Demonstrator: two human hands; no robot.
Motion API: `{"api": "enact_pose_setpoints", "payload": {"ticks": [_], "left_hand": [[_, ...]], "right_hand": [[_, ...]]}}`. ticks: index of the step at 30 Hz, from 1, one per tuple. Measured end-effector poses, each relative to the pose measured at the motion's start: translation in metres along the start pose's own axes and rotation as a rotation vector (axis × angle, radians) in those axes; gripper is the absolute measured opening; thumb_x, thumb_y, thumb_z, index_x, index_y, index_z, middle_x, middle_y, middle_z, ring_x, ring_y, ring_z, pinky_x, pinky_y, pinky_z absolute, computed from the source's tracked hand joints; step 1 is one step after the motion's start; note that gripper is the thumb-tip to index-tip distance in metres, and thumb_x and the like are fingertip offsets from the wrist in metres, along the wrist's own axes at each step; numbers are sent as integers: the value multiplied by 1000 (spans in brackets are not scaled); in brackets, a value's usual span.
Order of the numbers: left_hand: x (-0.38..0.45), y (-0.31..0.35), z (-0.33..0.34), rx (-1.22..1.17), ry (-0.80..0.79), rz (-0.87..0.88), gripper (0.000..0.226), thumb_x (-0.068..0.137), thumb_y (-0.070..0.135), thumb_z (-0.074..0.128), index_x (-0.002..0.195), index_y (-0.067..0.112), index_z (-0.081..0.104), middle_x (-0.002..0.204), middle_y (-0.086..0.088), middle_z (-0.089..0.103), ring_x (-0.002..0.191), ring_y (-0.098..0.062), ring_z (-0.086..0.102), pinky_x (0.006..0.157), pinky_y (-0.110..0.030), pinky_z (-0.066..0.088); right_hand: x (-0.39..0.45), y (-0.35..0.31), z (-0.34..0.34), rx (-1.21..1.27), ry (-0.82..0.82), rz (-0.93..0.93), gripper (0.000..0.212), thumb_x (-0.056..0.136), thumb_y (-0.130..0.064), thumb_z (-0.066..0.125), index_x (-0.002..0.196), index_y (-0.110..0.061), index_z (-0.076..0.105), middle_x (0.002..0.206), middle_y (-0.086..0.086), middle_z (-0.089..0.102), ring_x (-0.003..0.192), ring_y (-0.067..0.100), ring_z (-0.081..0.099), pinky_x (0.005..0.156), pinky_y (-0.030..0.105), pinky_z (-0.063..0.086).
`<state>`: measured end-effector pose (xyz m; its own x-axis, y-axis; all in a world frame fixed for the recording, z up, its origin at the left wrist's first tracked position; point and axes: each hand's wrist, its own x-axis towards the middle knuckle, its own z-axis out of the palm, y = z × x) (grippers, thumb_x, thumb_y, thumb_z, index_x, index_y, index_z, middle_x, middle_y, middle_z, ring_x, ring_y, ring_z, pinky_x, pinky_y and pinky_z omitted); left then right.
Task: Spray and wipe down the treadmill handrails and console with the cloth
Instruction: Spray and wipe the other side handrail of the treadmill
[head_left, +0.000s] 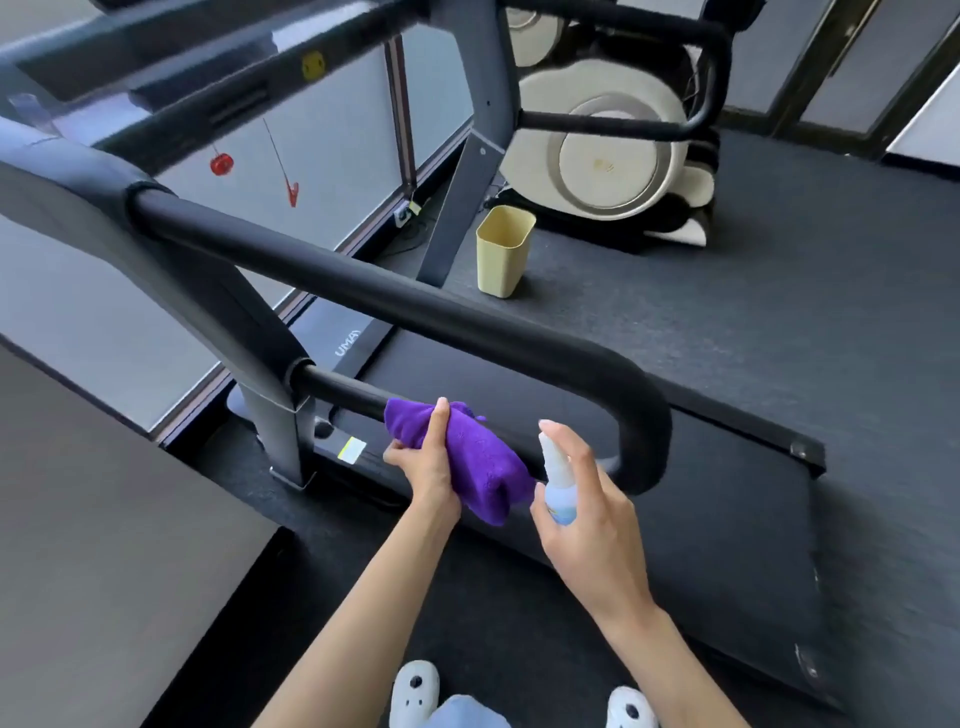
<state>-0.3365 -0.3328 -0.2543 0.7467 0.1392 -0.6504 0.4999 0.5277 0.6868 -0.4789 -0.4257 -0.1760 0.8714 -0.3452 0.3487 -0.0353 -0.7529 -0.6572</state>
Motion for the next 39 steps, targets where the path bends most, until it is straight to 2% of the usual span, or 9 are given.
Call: {"api": "enact_pose_setpoints", "payload": {"ticks": [3,10,12,21,24,27,32,36,39], "left_hand": [[-20,-14,12,-91,97,82,69,72,40,80,116,22,30,105,-4,57,76,-16,68,67,-32,56],[-93,-79,28,-74,-123,94,83,55,53,71,122,16,39,111,-13,49,90,-31,55,86,-34,49],[-110,-88,32,9,-130,139,68,65,54,68,121,26,44,111,-11,50,90,-27,59,91,-34,51],[-118,-100,53,-70,133,200,52,77,40,77,108,21,40,103,-6,61,70,-9,67,57,-24,53],[-124,-116,55,-175,61,170,74,74,49,77,125,8,40,115,-20,62,96,-31,68,80,-47,57],[-140,-130,65,-226,5,129,75,76,53,73,124,5,41,126,-31,55,110,-46,59,91,-63,48],[-147,-108,86,-369,299,254,40,87,41,65,106,16,40,101,-3,57,83,-18,62,73,-37,55],[-166,-121,110,-548,402,396,34,89,39,63,96,13,43,96,-9,54,88,-29,57,93,-63,46],[-185,-135,135,-545,522,555,41,81,51,68,99,17,53,102,-6,61,99,-32,62,96,-56,47]], "right_hand": [[8,5,-9,32,-66,-107,75,77,-5,71,135,-36,34,111,1,64,86,27,65,66,42,56],[3,20,-59,98,-316,-386,67,86,-13,64,133,-41,25,107,6,61,78,31,65,61,45,55],[1,24,-78,127,-342,-463,62,88,-14,63,131,-39,26,110,9,62,80,33,67,62,47,57],[21,84,-123,245,-334,-429,66,82,-8,65,134,-35,33,116,0,63,89,24,64,72,38,55],[32,111,-131,286,-272,-334,65,81,-6,65,132,-34,36,115,-3,64,86,21,63,70,27,49],[43,131,-135,302,-276,-299,65,81,-3,66,132,-33,37,115,-3,64,85,22,63,71,32,52],[63,138,-141,394,-325,-416,66,81,-3,67,131,-33,37,114,-8,61,81,18,62,70,26,51],[88,153,-154,480,-362,-456,65,81,-2,67,130,-33,39,92,-13,55,67,10,52,63,19,46],[105,168,-162,490,-413,-497,65,81,0,66,129,-33,38,85,-16,52,64,14,53,61,26,49]]}}
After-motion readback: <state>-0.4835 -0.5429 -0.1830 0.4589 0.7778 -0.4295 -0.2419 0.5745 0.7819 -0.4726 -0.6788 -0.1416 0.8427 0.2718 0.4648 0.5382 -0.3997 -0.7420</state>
